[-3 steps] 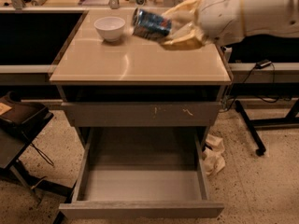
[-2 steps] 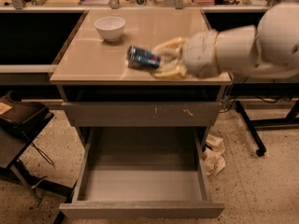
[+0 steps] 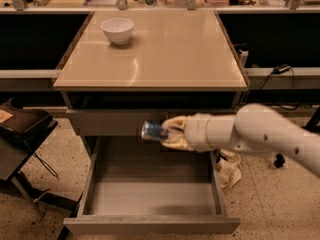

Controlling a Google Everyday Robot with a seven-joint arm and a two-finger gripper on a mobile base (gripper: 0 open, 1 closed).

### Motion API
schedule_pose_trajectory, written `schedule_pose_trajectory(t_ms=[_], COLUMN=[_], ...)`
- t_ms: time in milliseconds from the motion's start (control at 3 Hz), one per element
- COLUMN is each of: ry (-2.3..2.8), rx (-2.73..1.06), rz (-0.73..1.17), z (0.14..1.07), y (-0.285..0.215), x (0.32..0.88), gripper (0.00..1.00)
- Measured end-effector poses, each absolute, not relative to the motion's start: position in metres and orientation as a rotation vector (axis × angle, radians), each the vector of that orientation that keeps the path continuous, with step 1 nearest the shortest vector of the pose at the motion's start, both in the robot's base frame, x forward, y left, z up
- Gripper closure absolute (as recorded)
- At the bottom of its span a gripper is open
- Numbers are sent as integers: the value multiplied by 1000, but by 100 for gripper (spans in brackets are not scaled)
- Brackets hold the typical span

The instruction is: Place redbull can into middle drawer

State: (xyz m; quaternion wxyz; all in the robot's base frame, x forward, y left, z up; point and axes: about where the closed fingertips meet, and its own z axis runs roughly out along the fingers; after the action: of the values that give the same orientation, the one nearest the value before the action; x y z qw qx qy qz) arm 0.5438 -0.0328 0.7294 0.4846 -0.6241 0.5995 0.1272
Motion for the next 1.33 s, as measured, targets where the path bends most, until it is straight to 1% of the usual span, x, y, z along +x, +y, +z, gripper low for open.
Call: schedule_pose_trajectory(t_ms=[333, 667, 1000, 1333], ry=[1666, 1727, 1725, 1736], rx=[-1534, -1512, -1513, -1535], rz=[259, 208, 209, 288], z=[623, 597, 598, 564], y=[-58, -73, -73, -61], x=[522, 513, 514, 518], gripper=[100, 100, 100, 100])
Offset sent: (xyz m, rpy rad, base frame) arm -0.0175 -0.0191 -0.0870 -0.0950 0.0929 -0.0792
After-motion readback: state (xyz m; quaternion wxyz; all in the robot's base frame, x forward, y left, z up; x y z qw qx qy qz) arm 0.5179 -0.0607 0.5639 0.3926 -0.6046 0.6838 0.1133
